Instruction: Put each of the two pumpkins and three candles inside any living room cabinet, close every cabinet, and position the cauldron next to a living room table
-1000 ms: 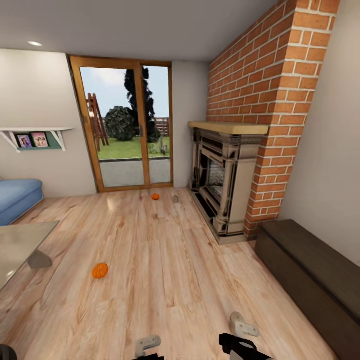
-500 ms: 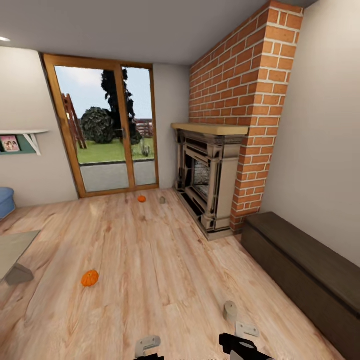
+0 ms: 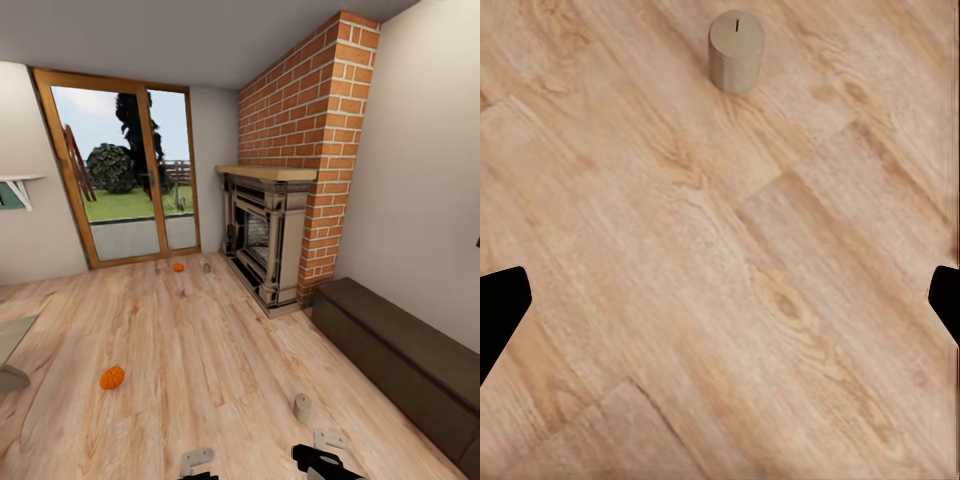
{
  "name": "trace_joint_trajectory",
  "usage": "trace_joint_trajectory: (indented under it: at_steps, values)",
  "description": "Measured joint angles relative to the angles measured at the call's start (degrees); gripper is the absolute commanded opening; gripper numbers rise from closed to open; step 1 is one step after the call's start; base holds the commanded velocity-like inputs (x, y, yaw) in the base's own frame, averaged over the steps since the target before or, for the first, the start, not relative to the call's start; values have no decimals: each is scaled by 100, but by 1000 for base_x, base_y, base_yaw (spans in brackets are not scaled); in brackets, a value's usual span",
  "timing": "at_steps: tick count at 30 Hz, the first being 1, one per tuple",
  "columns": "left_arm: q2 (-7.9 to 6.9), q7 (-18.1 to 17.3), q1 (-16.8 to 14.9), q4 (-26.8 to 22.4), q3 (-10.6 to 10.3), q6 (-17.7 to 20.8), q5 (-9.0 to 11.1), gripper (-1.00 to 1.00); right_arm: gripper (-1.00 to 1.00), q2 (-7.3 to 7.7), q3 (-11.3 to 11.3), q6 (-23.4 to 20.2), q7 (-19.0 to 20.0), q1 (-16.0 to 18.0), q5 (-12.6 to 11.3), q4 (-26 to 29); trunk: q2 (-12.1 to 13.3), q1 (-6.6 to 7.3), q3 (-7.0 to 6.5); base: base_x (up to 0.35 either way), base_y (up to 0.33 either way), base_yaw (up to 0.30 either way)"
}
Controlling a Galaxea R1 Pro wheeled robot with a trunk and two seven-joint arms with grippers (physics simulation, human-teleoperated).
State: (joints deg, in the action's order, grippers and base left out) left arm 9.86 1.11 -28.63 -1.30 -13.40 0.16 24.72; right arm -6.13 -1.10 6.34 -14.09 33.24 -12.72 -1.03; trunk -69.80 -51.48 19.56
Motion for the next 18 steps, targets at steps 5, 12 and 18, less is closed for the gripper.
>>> trace_joint_trajectory:
  at_steps: [5,12,18]
  values:
    - [-1,0,1,-1,0,0,0,100,100,4,0,0,-1,0,0,2,0,0,-13,-1,2,-267]
    - [2,0,0,-3,0,0,0,100,100,9,0,0,-7,0,-8,1,0,0,-34,0,0,-269]
    - [0,0,0,0,0,0,-1,100,100,9,0,0,-9,0,-9,0,0,0,-51,0,0,-269]
